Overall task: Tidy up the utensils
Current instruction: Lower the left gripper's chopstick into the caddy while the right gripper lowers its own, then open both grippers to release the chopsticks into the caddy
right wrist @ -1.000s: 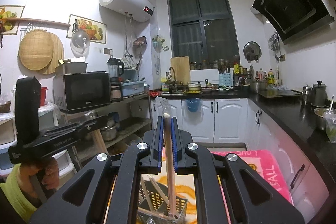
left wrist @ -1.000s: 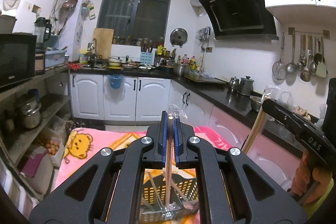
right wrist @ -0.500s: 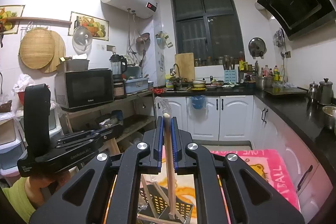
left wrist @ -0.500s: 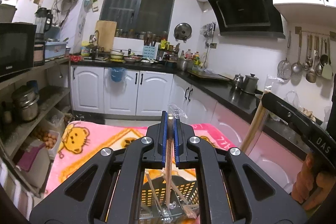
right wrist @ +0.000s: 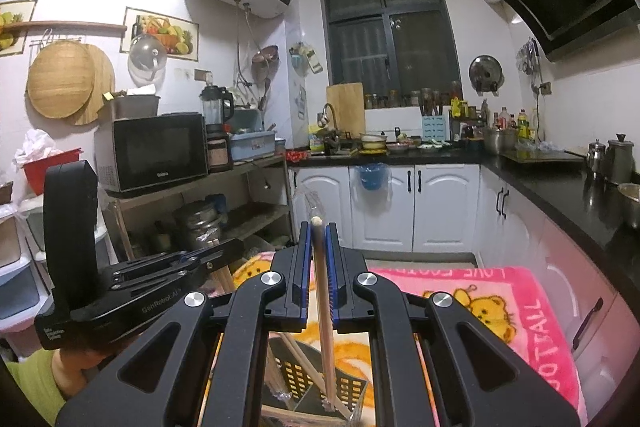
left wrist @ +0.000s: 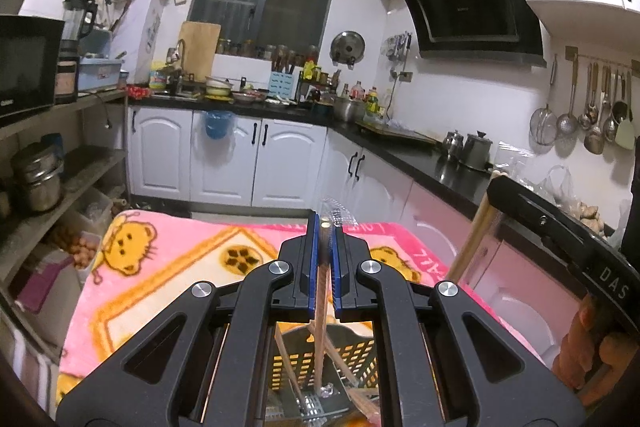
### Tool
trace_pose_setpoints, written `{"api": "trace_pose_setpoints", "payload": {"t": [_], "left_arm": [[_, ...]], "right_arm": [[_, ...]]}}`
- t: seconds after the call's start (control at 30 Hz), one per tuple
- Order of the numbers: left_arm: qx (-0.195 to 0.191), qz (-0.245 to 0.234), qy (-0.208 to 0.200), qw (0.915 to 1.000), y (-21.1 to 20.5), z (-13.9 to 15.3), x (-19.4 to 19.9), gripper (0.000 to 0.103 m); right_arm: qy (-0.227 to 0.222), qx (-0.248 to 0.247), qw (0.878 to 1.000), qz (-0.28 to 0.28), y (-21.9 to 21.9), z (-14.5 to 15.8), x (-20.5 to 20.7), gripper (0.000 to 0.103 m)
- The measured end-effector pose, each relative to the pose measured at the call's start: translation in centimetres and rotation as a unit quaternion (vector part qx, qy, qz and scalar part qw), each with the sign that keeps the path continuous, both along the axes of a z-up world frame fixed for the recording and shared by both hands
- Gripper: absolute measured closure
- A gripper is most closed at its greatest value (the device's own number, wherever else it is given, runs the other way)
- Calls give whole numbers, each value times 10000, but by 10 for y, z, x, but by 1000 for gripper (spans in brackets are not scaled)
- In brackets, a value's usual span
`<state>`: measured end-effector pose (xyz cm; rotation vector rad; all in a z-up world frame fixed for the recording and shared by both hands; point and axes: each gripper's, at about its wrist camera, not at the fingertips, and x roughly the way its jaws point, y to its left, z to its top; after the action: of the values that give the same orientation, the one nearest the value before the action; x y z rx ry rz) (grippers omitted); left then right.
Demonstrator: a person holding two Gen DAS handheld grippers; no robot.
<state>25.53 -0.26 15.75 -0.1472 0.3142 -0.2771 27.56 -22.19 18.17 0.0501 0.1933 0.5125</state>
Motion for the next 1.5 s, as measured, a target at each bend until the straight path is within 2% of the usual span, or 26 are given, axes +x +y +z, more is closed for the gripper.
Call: {"api": "trace_pose_setpoints", "payload": {"t": [0.37,0.83,1.33,1.4,1.5], "left_arm": [[67,-42,170,9998,-7,-25,7,100],[137,-73,403,9991,-7,-50,4,100],[223,-94,573,9981,-7,-58,-4,100],[212,-95,588,9980,-6,-60,-6,100],[210,-85,615,9979,-4,-62,-12,94]], "right_arm": [[418,-18,9991,5,4,-30,14,95],[679,-64,9977,-59,5,-55,12,95],[1009,142,9947,-119,-7,-74,3,94],[1055,135,9942,-127,-9,-76,1,91],[1073,100,9941,-121,-11,-78,-5,77]]}}
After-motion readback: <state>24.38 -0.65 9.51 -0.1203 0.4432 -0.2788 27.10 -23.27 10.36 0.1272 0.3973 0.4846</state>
